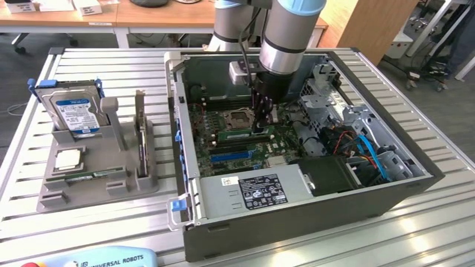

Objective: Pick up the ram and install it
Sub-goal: 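Insert the ram into the slot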

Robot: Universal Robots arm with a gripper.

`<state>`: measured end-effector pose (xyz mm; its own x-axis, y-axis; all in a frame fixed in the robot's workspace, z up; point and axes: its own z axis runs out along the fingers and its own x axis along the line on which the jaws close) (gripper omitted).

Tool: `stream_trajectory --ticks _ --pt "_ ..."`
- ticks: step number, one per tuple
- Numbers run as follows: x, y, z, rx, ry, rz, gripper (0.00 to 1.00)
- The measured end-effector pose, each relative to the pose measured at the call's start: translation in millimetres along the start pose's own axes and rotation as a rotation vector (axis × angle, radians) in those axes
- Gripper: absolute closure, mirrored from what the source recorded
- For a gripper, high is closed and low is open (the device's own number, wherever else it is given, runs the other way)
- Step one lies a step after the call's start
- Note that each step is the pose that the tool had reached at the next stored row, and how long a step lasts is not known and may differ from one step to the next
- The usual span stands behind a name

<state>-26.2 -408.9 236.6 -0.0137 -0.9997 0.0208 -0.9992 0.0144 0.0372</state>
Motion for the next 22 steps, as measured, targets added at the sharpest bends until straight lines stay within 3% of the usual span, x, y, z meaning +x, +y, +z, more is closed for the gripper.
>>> stream_trajectory --ticks 22 --pt "-0.9 1.8 4.0 0.0000 -0.0001 0.002 0.89"
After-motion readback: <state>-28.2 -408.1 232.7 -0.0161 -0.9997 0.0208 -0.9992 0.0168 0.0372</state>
